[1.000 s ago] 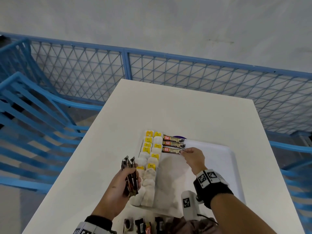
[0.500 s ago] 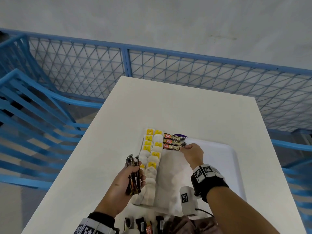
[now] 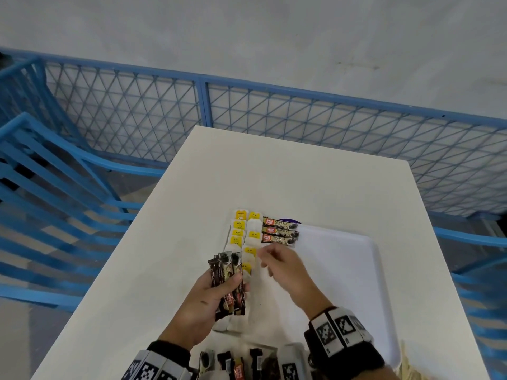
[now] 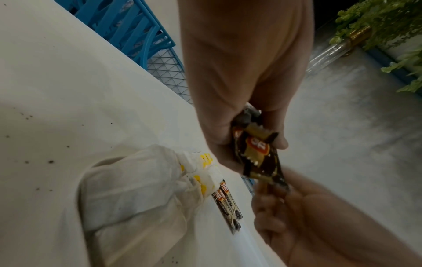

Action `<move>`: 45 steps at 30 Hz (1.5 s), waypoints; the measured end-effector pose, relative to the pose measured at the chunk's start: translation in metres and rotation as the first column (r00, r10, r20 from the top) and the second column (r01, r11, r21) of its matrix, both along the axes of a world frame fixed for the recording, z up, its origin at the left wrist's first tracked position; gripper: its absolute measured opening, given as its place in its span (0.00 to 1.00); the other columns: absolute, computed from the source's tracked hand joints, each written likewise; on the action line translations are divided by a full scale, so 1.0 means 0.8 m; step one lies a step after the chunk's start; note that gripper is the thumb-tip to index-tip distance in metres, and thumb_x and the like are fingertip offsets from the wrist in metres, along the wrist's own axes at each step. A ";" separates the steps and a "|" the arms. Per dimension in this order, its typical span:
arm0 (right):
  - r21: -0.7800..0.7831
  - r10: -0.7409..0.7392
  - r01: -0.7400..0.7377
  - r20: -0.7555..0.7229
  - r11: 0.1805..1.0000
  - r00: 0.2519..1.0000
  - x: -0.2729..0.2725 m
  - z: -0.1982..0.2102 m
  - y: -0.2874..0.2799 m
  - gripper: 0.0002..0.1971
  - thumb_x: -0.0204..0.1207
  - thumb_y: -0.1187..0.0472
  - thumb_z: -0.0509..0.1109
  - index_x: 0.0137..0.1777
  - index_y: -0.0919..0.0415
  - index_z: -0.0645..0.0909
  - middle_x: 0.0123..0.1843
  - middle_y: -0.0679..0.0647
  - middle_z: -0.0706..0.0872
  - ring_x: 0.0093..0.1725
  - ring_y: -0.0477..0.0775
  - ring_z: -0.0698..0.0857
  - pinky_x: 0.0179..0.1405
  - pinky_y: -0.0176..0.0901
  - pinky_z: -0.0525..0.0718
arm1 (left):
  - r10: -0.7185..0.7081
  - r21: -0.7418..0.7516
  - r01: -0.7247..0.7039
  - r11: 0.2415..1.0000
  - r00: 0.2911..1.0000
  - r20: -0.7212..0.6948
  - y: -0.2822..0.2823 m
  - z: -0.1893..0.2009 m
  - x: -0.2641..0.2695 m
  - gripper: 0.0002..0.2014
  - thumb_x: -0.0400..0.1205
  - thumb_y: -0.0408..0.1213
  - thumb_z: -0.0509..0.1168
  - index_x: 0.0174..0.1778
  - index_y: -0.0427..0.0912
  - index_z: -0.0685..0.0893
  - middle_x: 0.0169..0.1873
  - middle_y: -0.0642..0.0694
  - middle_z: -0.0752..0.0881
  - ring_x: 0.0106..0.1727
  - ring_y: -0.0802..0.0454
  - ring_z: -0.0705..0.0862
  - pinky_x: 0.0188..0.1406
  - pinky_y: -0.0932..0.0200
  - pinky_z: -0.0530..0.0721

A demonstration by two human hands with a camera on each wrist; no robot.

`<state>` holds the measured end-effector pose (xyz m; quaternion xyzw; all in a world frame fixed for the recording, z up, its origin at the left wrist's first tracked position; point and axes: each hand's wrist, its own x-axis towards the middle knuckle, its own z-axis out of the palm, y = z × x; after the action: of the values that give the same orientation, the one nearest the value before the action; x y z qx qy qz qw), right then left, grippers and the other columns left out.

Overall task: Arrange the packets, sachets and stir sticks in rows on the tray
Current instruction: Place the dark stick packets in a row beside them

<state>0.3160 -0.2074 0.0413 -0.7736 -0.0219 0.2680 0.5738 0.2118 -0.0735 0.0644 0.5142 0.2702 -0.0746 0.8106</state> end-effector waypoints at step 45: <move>-0.176 -0.319 0.306 -0.055 0.936 0.946 0.056 -0.057 -0.072 0.01 0.74 0.67 0.71 0.42 0.63 0.84 0.32 0.54 0.82 0.29 0.49 0.74 0.29 0.36 0.73 | 0.027 0.164 -0.008 0.986 0.993 -0.116 0.013 -0.013 -0.020 0.03 0.81 0.33 0.65 0.49 0.40 0.79 0.30 0.46 0.81 0.29 0.53 0.81 0.30 0.61 0.77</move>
<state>0.3604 -0.2653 -0.0045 -0.8003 0.1474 0.2062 0.5435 0.1955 -0.0633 0.0544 0.5712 0.3271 -0.0752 0.7491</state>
